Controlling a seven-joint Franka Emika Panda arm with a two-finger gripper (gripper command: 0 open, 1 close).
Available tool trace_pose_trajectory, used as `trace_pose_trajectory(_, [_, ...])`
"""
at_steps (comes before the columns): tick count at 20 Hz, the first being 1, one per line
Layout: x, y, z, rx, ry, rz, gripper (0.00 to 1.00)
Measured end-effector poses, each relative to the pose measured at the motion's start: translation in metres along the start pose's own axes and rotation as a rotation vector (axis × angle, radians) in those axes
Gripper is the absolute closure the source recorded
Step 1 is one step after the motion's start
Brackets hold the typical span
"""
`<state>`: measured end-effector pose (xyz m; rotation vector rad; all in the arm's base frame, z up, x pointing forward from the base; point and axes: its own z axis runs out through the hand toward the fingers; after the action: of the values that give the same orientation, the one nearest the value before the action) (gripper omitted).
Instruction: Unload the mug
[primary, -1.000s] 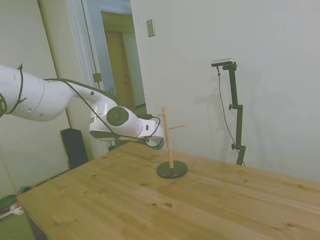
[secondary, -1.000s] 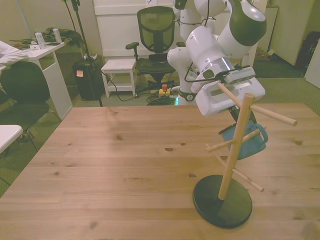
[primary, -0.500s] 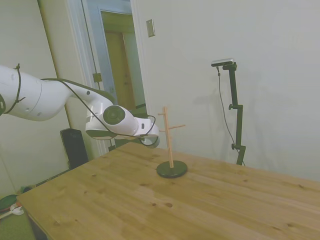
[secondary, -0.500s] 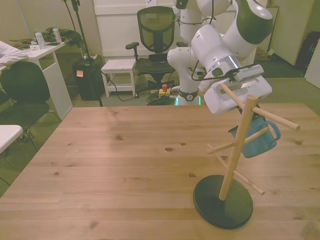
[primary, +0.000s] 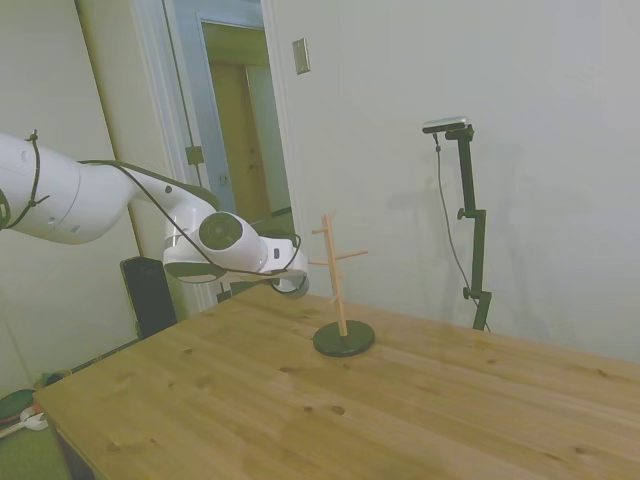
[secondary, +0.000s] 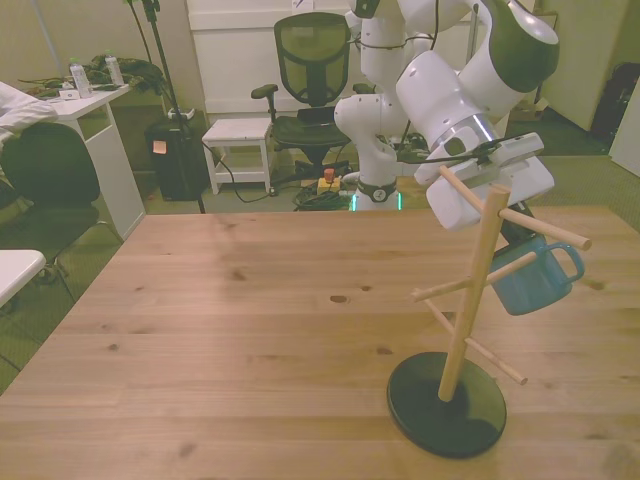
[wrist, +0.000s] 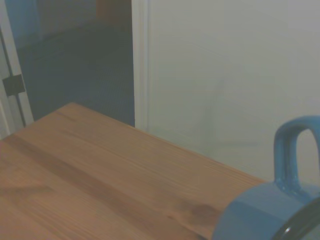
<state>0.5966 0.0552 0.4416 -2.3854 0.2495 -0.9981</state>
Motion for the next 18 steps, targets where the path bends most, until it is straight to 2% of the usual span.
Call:
trace_pose_trajectory(7, [-0.022, -0.010, -0.002, -0.006, -0.029, -0.022, 1.00])
trace_pose_trajectory(12, [-0.048, -0.004, -0.021, -0.038, -0.058, -0.047, 1.00])
trace_pose_trajectory(18, [-0.080, 0.029, -0.046, -0.120, -0.141, -0.078, 1.00])
